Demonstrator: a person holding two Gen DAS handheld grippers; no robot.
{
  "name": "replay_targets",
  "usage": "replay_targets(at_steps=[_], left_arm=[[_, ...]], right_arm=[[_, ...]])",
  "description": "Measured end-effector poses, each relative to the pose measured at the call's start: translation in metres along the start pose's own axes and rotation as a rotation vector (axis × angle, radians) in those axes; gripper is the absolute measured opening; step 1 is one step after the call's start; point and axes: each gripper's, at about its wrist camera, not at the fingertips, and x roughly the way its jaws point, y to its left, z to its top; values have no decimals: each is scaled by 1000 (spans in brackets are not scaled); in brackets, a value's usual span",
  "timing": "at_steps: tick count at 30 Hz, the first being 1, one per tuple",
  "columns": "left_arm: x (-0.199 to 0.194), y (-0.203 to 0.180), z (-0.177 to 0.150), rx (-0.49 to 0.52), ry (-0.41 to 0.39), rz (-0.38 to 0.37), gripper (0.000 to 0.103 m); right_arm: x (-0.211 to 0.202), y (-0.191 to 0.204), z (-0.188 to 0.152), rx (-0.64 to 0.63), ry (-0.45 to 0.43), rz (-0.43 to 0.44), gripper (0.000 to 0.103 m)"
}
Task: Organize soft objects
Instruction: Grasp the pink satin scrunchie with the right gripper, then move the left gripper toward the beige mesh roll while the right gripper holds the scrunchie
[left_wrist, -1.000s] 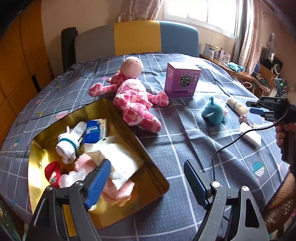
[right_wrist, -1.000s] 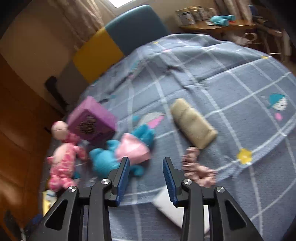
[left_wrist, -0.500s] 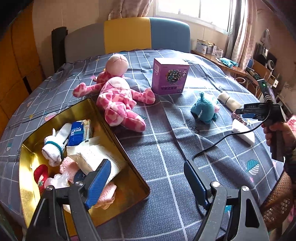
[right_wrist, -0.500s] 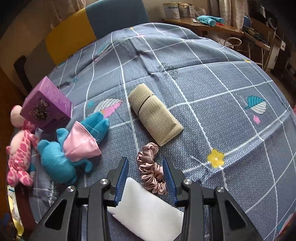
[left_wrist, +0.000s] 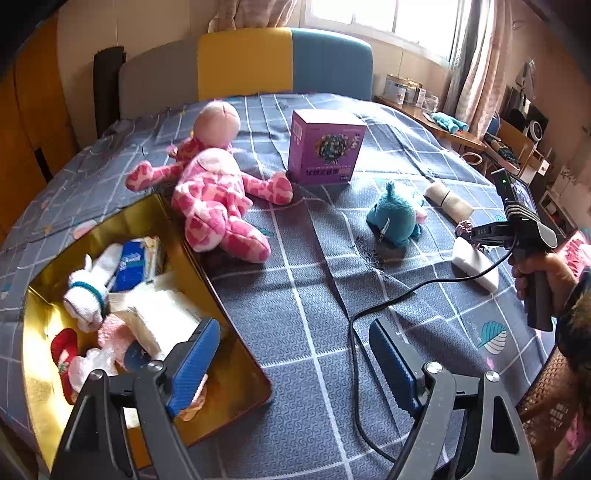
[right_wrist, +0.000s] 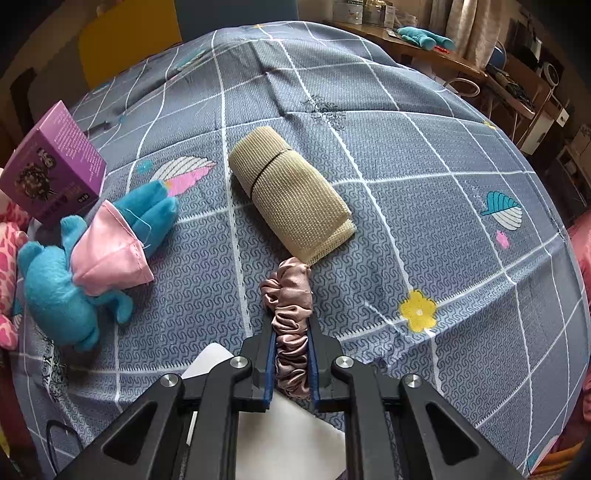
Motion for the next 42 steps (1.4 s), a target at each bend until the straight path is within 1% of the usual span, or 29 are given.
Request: replay_targets(at_steps=[2, 5, 7, 9, 10, 12, 13, 15, 18, 19, 20, 21, 24, 27, 29, 31, 34, 35, 37, 42], left_arm=[[3, -3, 2, -7, 15, -28, 84], [4, -12, 9, 6, 13, -59, 84], [5, -17, 16, 0, 19, -93, 84], [7, -23, 26, -13, 20, -126, 87], [8, -26, 32, -21, 17, -143, 88], [8, -34, 45, -38, -4, -169, 92], [9, -38, 52, -43, -16, -186, 96], [13, -51, 70, -42, -29, -196, 97], [23, -76, 94, 1, -45, -205, 97], [29, -87, 103, 12, -32, -223, 97], [37, -98, 112, 23, -12, -260, 97], [44, -106, 118, 28, 6, -282, 97], [73, -141, 141, 45, 72, -313, 97], [93, -173, 159, 69, 88, -310, 97], [112, -198, 170, 100, 105, -297, 95], [130, -213, 178, 101, 128, -292, 95], [163, -232, 189, 71, 185, -295, 94], [176, -238, 193, 47, 210, -298, 92], [193, -244, 196, 5, 249, -311, 91], [221, -257, 202, -68, 291, -316, 87]], right_arm=[[0, -7, 1, 49, 16, 28, 13], [0, -12, -1, 73, 33, 57, 13], [-3, -15, -2, 93, 41, 51, 13], [-8, -15, -4, 85, 35, 20, 13], [-12, -18, -5, 96, 24, -1, 13], [-24, -30, -5, 152, -12, 9, 13], [-30, -35, -5, 179, -31, 13, 13], [-40, -48, -8, 238, -61, -6, 13], [-53, -64, -8, 316, -114, -34, 13], [-57, -69, -7, 341, -132, -34, 13], [-62, -76, -8, 375, -152, -22, 13], [-64, -79, -7, 398, -165, -14, 13], [-75, -90, -9, 459, -211, 3, 13], [-79, -96, -10, 498, -232, 31, 13], [-82, -101, -11, 523, -248, 46, 13], [-84, -104, -12, 542, -261, 65, 13], [-85, -105, -12, 550, -264, 92, 13], [-85, -104, -13, 549, -266, 101, 13], [-86, -102, -12, 537, -270, 114, 13], [-91, -99, -12, 520, -286, 140, 13]])
